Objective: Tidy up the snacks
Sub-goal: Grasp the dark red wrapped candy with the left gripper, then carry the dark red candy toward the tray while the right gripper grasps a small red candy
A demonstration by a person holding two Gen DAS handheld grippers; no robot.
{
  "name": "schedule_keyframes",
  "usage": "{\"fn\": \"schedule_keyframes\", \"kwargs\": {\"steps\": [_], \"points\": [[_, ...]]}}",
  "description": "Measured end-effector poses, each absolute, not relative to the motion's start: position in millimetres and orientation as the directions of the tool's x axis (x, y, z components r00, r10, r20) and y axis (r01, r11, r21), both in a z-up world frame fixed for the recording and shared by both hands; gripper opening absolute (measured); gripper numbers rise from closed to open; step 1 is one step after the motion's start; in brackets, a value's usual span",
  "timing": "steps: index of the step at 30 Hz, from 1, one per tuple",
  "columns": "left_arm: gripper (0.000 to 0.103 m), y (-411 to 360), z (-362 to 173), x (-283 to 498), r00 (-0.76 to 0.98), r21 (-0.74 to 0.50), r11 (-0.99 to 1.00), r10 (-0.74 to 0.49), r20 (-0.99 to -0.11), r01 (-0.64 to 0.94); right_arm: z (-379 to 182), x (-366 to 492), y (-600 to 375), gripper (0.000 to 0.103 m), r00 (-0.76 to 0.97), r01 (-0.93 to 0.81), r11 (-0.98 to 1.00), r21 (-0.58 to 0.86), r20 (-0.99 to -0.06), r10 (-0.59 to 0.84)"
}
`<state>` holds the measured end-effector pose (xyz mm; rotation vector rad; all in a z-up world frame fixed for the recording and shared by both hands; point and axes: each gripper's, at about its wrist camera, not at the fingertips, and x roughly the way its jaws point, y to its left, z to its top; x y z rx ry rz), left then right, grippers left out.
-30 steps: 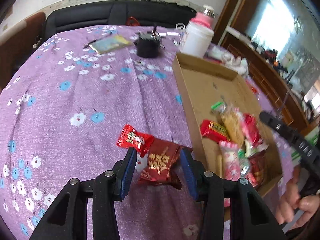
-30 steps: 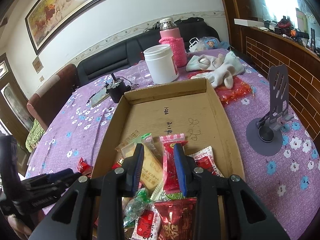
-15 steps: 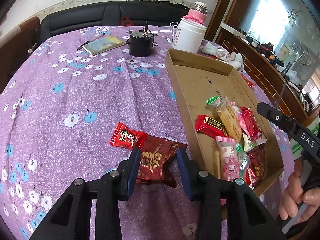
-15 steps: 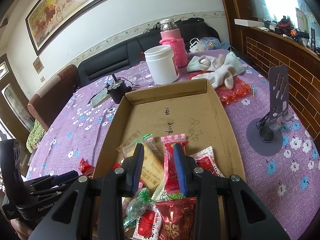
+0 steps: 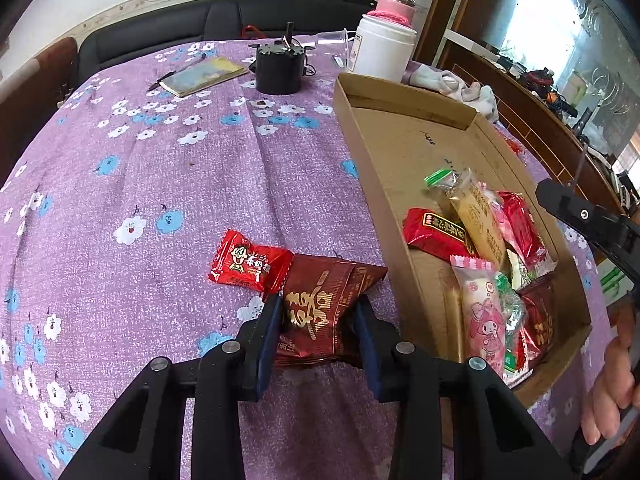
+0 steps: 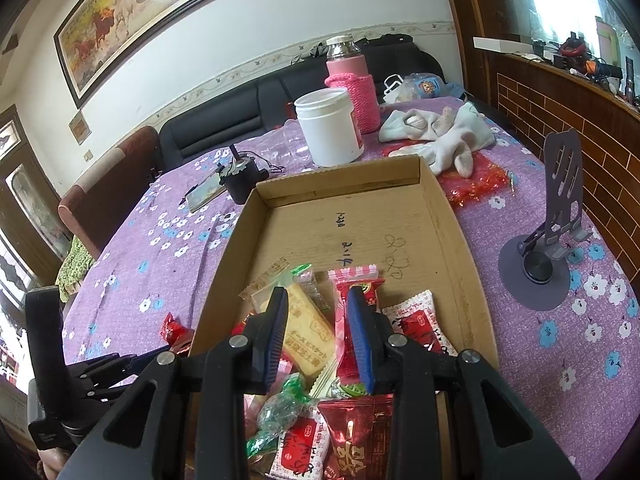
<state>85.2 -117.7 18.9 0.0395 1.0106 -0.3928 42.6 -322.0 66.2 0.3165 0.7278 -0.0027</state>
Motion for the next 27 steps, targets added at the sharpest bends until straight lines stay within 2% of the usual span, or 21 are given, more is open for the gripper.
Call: {"fn": "schedule_keyframes", "kwargs": {"steps": [4,7,9,11,16,20,27], "points": [[0.036,-108.0,30.4,83.5,0.495,-0.157,0.934,-0.306,-0.813,0.32,65.9,42.5,-318.4,0.029,0.746,0.092,0.953,0.29,-0.654,0.127],[0.036,-92.4,56.7,76.7,0.579,-0.146,0.944,-0.3,-0.758,0.297,66.3,43.5,-311.2,0.029,0.743,0.053,0.954,0.297,-0.65,0.161],[0.036,-76.3,74.0,73.7,0.655,-0.123,0.962,-0.256,-0.711,0.243,66.4,45.5,-301.4,0.029,0.733,0.006,0.951,0.308,-0.649,0.205],[0.036,-59.3,81.0,74.9,0.69,-0.143,0.97,-0.239,-0.683,0.195,66.2,50.4,-284.4,0.034,0.705,-0.053,0.946,0.32,-0.66,0.262],[0.036,-26.5,80.2,82.6,0.727,-0.154,0.986,-0.154,-0.669,0.067,60.4,75.3,-236.6,0.034,0.576,-0.176,0.907,0.383,-0.707,0.411],[0.036,-9.4,83.4,83.4,0.748,-0.15,0.989,-0.109,-0.654,0.013,45.8,106.3,-185.8,0.034,0.481,-0.223,0.921,0.319,-0.786,0.388],[0.036,12.4,79.4,89.1,0.738,-0.206,0.978,-0.111,-0.666,-0.04,28.4,155.9,-142.9,0.034,0.439,-0.221,0.946,0.237,-0.842,0.313]]}}
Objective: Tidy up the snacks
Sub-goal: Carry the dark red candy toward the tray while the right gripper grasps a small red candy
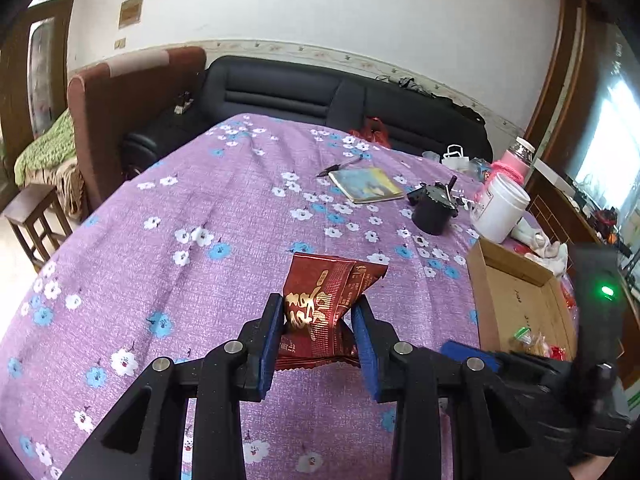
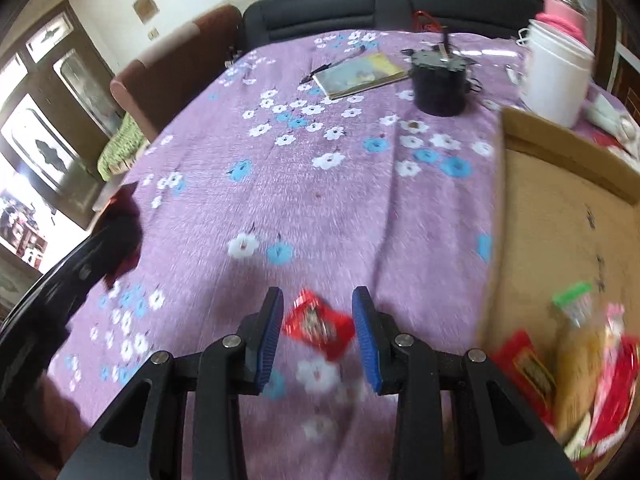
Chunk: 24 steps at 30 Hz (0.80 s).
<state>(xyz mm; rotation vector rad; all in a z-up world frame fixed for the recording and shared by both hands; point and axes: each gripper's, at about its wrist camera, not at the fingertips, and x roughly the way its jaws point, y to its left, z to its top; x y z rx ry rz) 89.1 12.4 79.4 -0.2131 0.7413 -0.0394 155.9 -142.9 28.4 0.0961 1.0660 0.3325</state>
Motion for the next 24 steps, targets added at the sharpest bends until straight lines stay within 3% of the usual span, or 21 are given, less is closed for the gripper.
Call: {"fn": "schedule_keyframes", "kwargs": {"steps": [14,16,17,24], "points": [[0.036,7.4,77.6,89.6,0.73,-0.216,0.976,-0.132,-0.671,-0.022,20.2,132.4,-130.5,0.039,0.358,-0.295,0.943,0.156,-0.897,0.26],[0.036,7.0,76.0,90.0,0.727,-0.215,0.976,-0.13,-0.674,-0.024,17.5,129.2,-129.1,0.035,0.385,-0.292,0.949,0.115,-0.895,0.227],[0.036,6.1,75.3,90.4,0.726,-0.212,0.977,-0.13,-0.676,-0.022,16.7,127.4,-127.6,0.028,0.392,-0.291,0.951,0.099,-0.895,0.213],[0.036,1.6,75.5,90.0,0.728,-0.199,0.98,-0.129,-0.673,-0.011,24.3,113.2,-140.1,0.021,0.471,-0.228,0.968,0.106,-0.858,0.205]]}}
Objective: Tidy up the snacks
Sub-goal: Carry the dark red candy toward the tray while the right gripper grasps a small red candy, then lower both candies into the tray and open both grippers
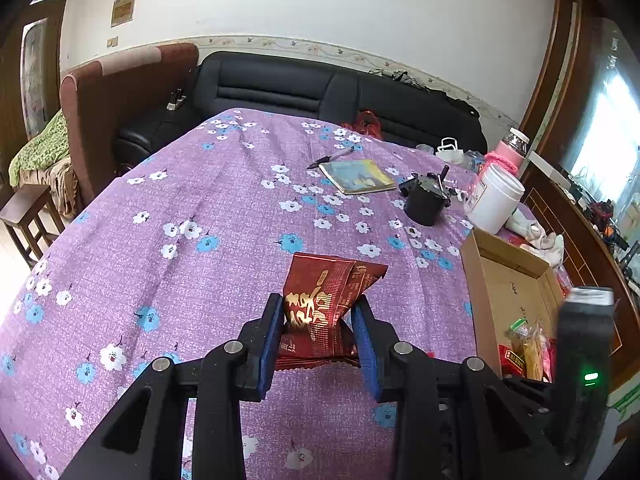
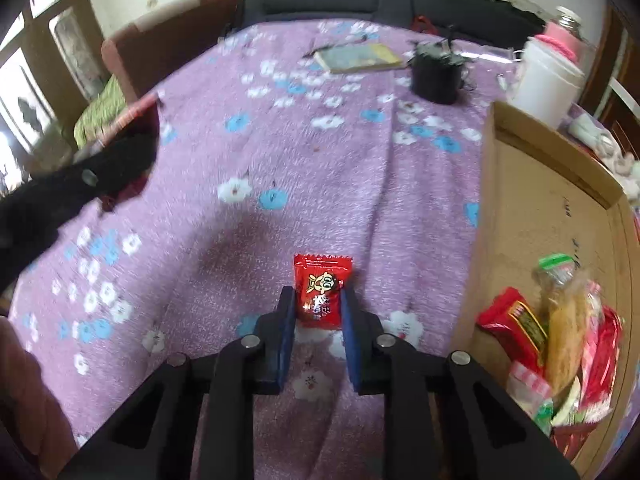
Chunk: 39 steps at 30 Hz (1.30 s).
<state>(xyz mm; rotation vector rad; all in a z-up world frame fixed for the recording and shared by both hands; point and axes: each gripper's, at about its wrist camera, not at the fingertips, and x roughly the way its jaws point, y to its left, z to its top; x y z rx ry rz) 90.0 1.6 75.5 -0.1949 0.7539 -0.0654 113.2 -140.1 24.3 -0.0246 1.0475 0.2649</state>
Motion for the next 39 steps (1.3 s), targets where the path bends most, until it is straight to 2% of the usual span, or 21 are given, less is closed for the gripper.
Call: {"fn": "schedule_keyframes", "kwargs": {"steps": [8,12,19,26,32,39], "points": [[0.036,-22.3,75.5,83.0,0.738,-0.168,0.985,-0.145,-0.659,0.044,67.5,52.7,-199.6,0.021,0.644,-0.164,0.966,0.2,-0.72,0.258],[0.036,-50.3,73.8,75.1,0.74,-0.144,0.983,-0.179,-0.648,0.111,65.8,47.3,-231.3,0.021,0.681,-0.1,0.969,0.227,-0.694,0.233],[0.036,-104.0,76.6,49.1,0.754,-0.082,0.962,-0.255,-0.606,0.259,63.4,55.9,-270.5,0.021,0.697,-0.017,0.964,0.264,-0.688,0.2],[0.036,-144.5,73.7,27.3,0.71,-0.107,0.913,-0.376,-0.596,0.394,63.8,55.1,-291.2,0.021,0.704,0.06,0.96,0.273,-0.693,0.153],[0.036,-173.8,64.0,16.7,0.691,-0.042,0.89,-0.381,-0.614,0.454,55.5,59.1,-310.7,0.021,0.687,0.151,0.957,0.248,-0.722,0.079],[0.036,-186.8,46.2,24.2,0.67,-0.005,0.884,-0.357,-0.651,0.467,38.2,67.8,-320.3,0.021,0.637,0.199,0.949,0.247,-0.768,0.066]]}}
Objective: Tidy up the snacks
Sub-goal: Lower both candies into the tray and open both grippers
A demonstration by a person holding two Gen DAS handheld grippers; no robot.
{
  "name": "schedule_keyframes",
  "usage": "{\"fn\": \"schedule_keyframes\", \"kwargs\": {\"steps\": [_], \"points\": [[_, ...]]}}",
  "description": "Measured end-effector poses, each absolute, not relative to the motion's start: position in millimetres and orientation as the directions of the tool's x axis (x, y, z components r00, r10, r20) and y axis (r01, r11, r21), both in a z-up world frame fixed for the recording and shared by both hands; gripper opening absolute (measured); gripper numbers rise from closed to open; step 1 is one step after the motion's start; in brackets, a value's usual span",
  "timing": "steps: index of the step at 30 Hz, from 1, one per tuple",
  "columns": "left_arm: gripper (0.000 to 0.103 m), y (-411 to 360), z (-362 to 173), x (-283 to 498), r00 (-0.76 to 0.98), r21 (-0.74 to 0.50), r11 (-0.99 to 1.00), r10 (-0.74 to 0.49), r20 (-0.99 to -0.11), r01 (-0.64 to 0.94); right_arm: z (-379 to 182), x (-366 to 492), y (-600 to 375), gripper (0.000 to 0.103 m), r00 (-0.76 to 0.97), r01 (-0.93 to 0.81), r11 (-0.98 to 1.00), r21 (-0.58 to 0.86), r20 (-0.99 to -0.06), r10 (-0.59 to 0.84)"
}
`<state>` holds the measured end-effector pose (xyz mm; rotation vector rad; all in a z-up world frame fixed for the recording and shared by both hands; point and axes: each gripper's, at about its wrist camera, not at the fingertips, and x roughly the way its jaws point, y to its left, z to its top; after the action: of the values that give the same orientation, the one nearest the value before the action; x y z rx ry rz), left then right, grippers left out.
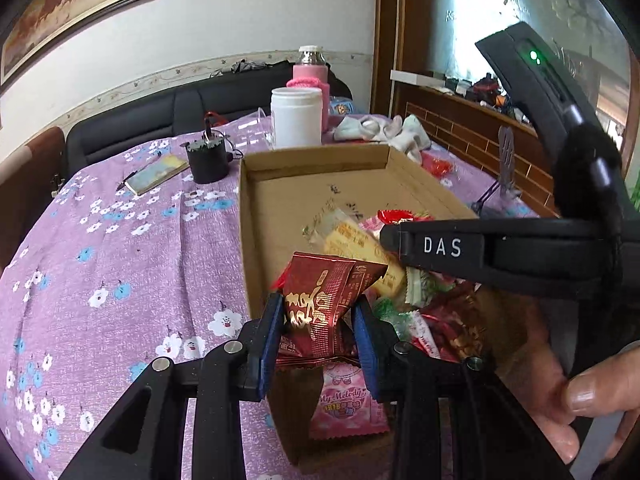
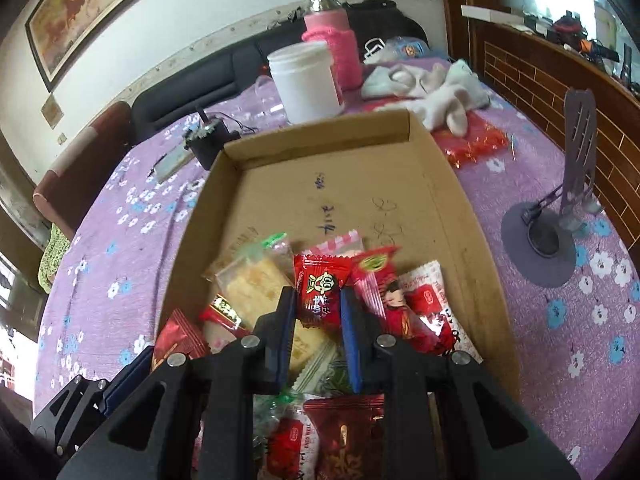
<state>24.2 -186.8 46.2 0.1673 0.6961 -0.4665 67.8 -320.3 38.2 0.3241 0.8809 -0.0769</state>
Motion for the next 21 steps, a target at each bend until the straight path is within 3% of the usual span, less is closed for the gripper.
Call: {"fn": "schedule_keyframes", "kwargs": {"steps": [21], "points": [[0.037,-188.7,44.4,20.4,0.709,0.037,0.887,-0.343,-0.616,0.461,32.2,70.0,-315.0,0.022,0.627,0.19,0.957,0.218,-0.777,0.053]]}}
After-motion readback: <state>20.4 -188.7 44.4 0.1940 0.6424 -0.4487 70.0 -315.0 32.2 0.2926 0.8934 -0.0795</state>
